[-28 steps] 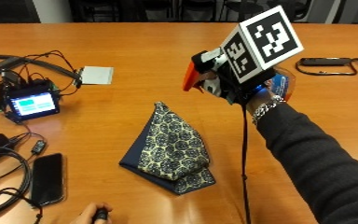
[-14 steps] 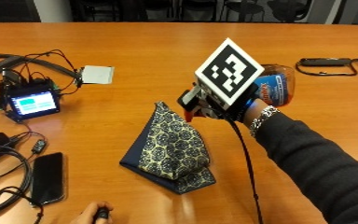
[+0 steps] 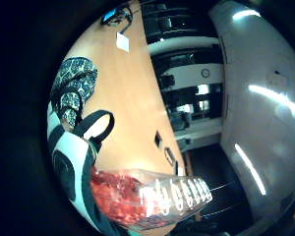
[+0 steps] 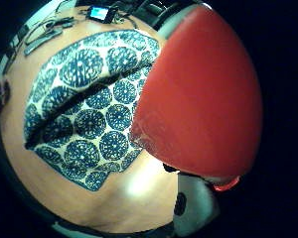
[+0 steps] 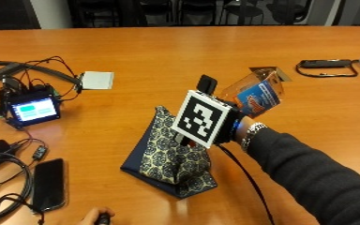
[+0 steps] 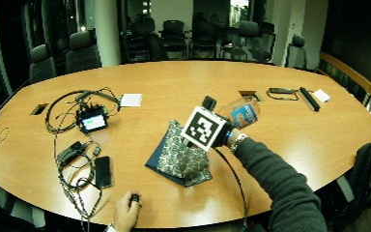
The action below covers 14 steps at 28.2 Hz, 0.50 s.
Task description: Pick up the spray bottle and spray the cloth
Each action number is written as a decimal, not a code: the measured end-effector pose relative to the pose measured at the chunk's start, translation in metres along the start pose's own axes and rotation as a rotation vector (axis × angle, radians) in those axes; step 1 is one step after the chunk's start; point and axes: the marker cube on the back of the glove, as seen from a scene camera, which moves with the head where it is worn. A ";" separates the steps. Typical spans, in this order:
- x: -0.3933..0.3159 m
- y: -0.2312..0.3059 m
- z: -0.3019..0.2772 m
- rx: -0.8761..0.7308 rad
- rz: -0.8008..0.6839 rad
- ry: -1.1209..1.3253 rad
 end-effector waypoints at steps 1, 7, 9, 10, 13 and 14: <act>-0.004 0.000 0.001 0.004 -0.011 0.005; -0.017 -0.003 0.004 0.022 -0.032 -0.006; -0.017 -0.003 0.005 0.022 -0.025 -0.011; -0.017 -0.003 0.005 0.020 -0.020 -0.012; -0.012 -0.001 0.005 0.013 0.003 -0.017; -0.010 -0.001 0.005 0.012 0.014 -0.022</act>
